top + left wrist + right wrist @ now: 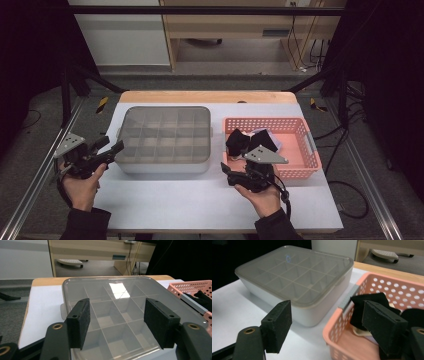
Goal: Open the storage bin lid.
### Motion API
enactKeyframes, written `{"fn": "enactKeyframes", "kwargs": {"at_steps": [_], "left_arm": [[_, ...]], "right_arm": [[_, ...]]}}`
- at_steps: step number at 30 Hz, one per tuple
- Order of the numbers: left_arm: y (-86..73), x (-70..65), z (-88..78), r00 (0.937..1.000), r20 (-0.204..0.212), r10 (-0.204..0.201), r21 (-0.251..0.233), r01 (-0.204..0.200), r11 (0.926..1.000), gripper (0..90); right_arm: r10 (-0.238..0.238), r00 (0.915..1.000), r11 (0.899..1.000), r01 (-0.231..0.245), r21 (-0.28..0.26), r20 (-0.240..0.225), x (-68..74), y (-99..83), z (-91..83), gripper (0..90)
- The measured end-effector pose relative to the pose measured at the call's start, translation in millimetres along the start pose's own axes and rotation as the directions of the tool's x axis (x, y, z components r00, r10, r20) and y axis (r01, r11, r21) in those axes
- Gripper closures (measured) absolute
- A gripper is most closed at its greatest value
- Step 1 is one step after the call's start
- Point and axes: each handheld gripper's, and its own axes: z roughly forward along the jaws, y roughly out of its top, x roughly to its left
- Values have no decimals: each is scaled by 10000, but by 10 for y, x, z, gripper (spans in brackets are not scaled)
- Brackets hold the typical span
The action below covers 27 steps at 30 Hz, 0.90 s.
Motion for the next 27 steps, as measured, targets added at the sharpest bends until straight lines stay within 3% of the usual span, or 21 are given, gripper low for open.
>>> {"fn": "enactKeyframes", "kwargs": {"at_steps": [7,14,19,27], "left_arm": [[82,-7,121,9999,-103,106,-32,-106,9999,374],[161,24,282,9999,-100,-31,2,31,10000,374],[172,111,460,9995,-300,-31,261,39,9997,375],[162,263,552,9984,-545,-118,525,147,9985,369]], "right_arm": [[77,10000,9998,-76,-182,57,-15,202,209,242],[124,9999,9997,-124,-231,34,-11,337,394,251],[80,10000,9999,-80,-139,-1,31,461,593,249],[158,9998,9999,-159,41,111,34,561,839,249]]}}
